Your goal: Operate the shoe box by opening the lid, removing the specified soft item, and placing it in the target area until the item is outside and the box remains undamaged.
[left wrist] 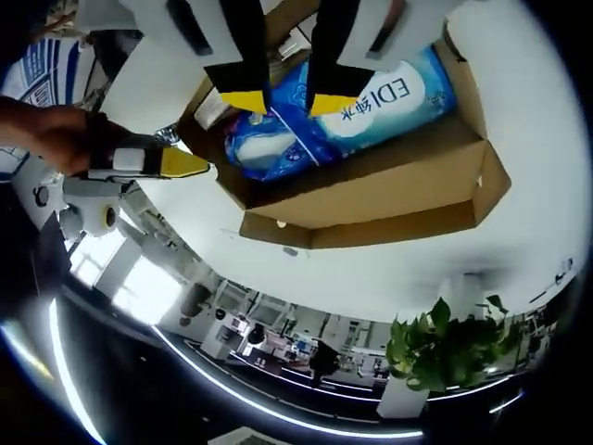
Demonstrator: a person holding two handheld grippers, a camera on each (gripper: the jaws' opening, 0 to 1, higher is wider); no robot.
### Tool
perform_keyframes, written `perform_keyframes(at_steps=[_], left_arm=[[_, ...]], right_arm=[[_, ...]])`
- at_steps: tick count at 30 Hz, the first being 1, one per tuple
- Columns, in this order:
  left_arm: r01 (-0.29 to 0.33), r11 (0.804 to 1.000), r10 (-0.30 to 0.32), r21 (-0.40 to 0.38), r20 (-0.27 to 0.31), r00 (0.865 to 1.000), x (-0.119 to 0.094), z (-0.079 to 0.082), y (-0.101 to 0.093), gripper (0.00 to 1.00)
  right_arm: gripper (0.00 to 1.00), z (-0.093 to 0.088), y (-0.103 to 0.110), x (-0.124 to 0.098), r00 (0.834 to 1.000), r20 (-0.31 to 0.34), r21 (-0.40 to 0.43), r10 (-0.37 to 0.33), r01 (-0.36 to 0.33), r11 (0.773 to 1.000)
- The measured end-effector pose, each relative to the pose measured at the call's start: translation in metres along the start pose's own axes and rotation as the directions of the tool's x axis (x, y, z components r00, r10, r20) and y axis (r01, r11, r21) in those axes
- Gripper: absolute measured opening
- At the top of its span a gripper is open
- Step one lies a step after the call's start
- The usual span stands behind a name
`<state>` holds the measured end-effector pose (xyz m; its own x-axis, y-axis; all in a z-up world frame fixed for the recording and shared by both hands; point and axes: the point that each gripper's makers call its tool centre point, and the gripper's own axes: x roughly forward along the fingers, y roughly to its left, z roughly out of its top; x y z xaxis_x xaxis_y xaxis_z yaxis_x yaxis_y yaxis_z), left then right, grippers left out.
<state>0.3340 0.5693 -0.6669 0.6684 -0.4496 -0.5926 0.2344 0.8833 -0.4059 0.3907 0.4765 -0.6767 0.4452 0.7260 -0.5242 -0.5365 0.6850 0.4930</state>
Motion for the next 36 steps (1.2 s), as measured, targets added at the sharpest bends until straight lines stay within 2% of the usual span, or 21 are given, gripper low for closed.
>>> perform_keyframes(at_steps=[5, 14, 19, 22, 26, 29, 33, 36], left_arm=[[0.003, 0.999, -0.003, 0.051, -0.001, 1.000, -0.016, -0.012, -0.002, 0.19], [-0.019, 0.998, 0.017, 0.067, 0.028, 0.999, -0.043, -0.021, 0.013, 0.24], [-0.038, 0.998, 0.036, 0.041, 0.049, 0.998, -0.062, -0.026, 0.021, 0.24], [-0.028, 0.999, 0.026, 0.032, 0.065, 0.998, -0.072, -0.029, 0.017, 0.24], [-0.035, 0.999, 0.033, 0.023, 0.080, 0.996, -0.082, -0.030, 0.016, 0.24], [-0.034, 0.999, 0.033, 0.020, 0.090, 0.995, -0.085, -0.030, 0.018, 0.24], [-0.046, 0.999, 0.045, 0.014, 0.096, 0.994, -0.089, -0.031, 0.027, 0.24], [-0.056, 0.998, 0.055, 0.005, 0.100, 0.993, -0.093, -0.033, 0.033, 0.24]], right_arm=[[0.12, -0.004, 0.009, 0.023, 0.999, -0.044, -0.025, 0.020, -0.021, 0.999], [0.19, -0.002, 0.027, 0.057, 0.996, -0.065, -0.014, 0.058, -0.059, 0.998], [0.21, -0.003, 0.030, 0.073, 0.995, -0.084, -0.025, 0.057, -0.059, 0.998], [0.23, -0.004, 0.031, 0.082, 0.994, -0.096, -0.032, 0.055, -0.058, 0.998], [0.24, -0.011, 0.028, 0.088, 0.992, -0.121, -0.047, 0.034, -0.040, 0.998], [0.23, -0.020, 0.037, 0.085, 0.989, -0.141, -0.052, 0.033, -0.041, 0.998], [0.18, -0.024, 0.032, 0.089, 0.987, -0.158, -0.034, 0.013, -0.019, 0.999], [0.18, -0.027, 0.035, 0.089, 0.986, -0.163, -0.025, 0.017, -0.021, 0.999]])
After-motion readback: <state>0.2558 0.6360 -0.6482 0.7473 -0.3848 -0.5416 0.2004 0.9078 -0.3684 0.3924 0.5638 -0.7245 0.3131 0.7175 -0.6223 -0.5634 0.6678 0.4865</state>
